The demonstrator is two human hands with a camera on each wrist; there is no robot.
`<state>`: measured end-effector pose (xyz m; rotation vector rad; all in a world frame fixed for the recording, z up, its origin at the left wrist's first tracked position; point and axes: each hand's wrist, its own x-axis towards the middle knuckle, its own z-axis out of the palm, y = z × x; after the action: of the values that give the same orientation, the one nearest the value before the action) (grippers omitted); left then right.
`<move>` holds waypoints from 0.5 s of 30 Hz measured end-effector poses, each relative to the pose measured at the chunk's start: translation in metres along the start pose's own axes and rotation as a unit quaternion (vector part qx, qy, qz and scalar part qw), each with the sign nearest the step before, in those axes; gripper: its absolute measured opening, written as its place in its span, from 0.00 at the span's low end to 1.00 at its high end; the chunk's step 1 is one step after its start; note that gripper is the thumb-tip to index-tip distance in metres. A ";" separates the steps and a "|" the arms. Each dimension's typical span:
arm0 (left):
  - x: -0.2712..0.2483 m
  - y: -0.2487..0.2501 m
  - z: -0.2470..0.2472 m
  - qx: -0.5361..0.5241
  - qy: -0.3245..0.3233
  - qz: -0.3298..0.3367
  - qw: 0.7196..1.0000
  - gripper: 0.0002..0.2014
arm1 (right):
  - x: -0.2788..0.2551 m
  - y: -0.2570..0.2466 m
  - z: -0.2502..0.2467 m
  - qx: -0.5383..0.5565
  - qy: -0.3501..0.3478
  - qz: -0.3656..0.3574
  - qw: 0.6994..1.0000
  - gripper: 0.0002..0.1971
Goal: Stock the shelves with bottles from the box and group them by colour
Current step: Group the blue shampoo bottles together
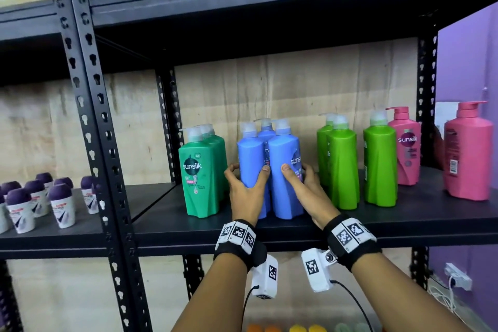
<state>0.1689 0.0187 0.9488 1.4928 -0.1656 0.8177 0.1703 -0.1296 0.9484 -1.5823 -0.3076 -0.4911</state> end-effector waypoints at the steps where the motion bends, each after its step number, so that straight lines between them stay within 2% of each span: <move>1: 0.000 0.000 0.000 0.000 -0.001 -0.003 1.000 0.31 | 0.000 0.001 -0.001 -0.011 0.003 0.001 1.000 0.51; 3: 0.000 0.000 -0.001 0.005 0.008 -0.003 1.000 0.30 | -0.001 0.003 -0.002 -0.044 0.013 0.001 0.999 0.48; 6: 0.000 0.000 -0.003 0.028 0.020 -0.020 0.999 0.23 | -0.003 0.002 -0.001 -0.077 0.017 -0.012 0.997 0.46; 12: -0.002 0.001 -0.003 0.007 0.045 -0.009 0.999 0.23 | -0.001 0.006 0.000 -0.020 0.020 -0.036 0.999 0.48; 15: -0.002 0.000 -0.005 -0.005 0.060 -0.020 0.998 0.19 | -0.001 0.007 0.000 -0.031 0.016 -0.045 0.998 0.50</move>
<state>0.1653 0.0220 0.9473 1.4289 -0.0502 0.8713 0.1732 -0.1298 0.9415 -1.6242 -0.3428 -0.6008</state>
